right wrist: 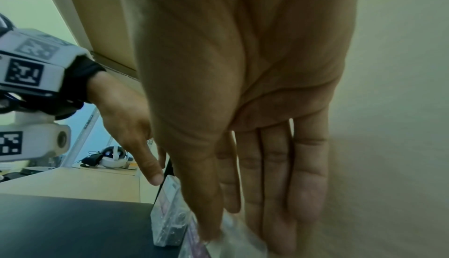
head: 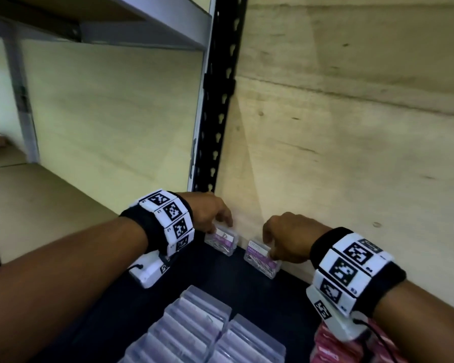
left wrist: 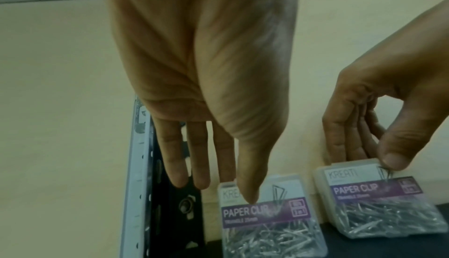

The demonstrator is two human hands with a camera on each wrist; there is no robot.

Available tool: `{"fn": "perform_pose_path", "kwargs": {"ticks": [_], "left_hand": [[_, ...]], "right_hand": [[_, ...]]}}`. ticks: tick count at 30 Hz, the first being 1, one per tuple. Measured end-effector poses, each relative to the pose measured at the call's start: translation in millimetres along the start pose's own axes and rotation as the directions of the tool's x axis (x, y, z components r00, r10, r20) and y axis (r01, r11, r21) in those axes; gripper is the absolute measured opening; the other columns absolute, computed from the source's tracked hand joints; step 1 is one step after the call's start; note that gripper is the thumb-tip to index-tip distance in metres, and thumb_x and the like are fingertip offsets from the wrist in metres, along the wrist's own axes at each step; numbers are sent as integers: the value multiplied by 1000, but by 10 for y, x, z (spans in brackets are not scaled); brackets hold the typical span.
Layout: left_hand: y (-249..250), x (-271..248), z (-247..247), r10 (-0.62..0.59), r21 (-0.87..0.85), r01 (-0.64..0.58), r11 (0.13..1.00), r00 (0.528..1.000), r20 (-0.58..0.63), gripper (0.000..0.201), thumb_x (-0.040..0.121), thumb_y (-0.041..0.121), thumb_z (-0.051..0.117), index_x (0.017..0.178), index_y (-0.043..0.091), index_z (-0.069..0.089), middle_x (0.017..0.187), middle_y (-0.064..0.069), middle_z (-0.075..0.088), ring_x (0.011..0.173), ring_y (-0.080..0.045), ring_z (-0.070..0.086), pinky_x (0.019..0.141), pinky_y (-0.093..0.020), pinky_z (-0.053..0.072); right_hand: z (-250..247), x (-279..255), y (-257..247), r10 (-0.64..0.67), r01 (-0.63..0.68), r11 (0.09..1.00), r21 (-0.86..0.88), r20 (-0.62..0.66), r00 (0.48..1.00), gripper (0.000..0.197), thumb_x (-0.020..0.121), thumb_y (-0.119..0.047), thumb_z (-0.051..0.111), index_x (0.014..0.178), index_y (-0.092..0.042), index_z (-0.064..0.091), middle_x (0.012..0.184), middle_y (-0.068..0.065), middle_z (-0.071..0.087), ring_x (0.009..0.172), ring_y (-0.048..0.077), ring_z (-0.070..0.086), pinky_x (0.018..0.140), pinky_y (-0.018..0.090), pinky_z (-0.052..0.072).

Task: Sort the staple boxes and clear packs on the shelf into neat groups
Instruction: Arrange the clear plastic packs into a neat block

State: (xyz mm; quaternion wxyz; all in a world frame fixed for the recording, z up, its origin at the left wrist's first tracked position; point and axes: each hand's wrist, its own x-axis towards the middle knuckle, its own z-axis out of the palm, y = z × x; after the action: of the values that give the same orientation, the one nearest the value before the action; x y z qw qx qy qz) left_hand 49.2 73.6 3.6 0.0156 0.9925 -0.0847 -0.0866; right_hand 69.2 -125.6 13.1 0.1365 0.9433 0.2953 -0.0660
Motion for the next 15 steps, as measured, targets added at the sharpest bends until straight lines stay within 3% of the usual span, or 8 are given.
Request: {"fn": "perform_pose_path", "kwargs": {"ticks": [4,10,15], "left_hand": [[-8,23,43,23,-38,-24,999,999,-39,45,94,10,60,135,28,57,129,6,61,92,-3,49,79,-16,36],[44,-130,-5,31,-62,-31,998,999,10,38,94,19,63,131,29,59,119,6,62,92,-7,53,78,-19,38],[156,-345,-6,32,-104,-26,994,998,53,37,94,20,64,129,31,61,122,7,62,93,-7,58,76,-18,41]], "right_hand": [[21,26,-14,-7,7,1000,-20,0,1000,40,89,-31,71,123,-15,58,119,8,61,103,26,62,86,36,53],[-12,-82,17,-29,29,999,38,8,1000,39,90,-33,71,122,-14,61,114,6,66,99,24,63,81,32,52],[21,-291,8,-58,56,993,104,11,998,40,90,-34,70,126,-21,58,119,1,64,95,17,57,78,27,45]]}}
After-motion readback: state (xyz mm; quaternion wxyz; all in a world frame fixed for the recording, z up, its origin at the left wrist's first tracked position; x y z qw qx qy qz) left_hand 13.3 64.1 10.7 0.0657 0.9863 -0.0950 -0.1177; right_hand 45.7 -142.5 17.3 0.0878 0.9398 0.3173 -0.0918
